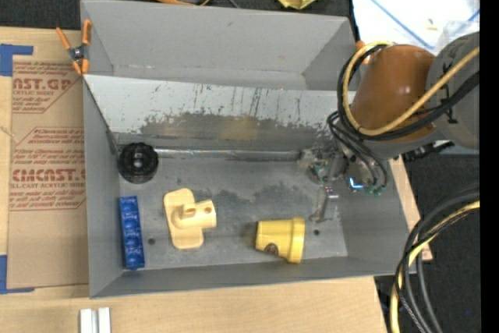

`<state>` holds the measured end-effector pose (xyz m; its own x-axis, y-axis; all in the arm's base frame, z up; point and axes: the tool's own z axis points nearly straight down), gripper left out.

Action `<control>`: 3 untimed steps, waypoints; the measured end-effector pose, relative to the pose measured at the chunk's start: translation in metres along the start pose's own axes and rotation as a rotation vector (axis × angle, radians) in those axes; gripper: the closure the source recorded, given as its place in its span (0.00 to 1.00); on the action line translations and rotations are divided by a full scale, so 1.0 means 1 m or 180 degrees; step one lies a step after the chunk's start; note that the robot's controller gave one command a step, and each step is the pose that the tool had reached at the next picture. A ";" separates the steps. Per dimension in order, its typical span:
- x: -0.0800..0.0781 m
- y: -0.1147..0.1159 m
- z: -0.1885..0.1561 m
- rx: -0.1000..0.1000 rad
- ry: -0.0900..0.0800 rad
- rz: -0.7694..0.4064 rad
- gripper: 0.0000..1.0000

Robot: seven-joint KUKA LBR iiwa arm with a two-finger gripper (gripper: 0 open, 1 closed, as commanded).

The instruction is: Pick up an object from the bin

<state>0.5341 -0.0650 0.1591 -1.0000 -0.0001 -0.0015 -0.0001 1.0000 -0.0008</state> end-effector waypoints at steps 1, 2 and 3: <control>-0.006 0.065 0.043 -0.0013 0.0002 -0.0014 0.00; 0.013 0.019 0.047 0.0012 -0.0035 -0.0108 0.00; 0.048 -0.001 0.073 -0.0014 -0.0019 -0.0371 0.00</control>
Offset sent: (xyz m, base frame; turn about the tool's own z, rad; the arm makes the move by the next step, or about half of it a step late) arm -0.0143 0.0198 -0.0479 -0.0362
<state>0.4867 -0.0662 0.0859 -0.9932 -0.1163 -0.0077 -0.1164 0.9932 0.0030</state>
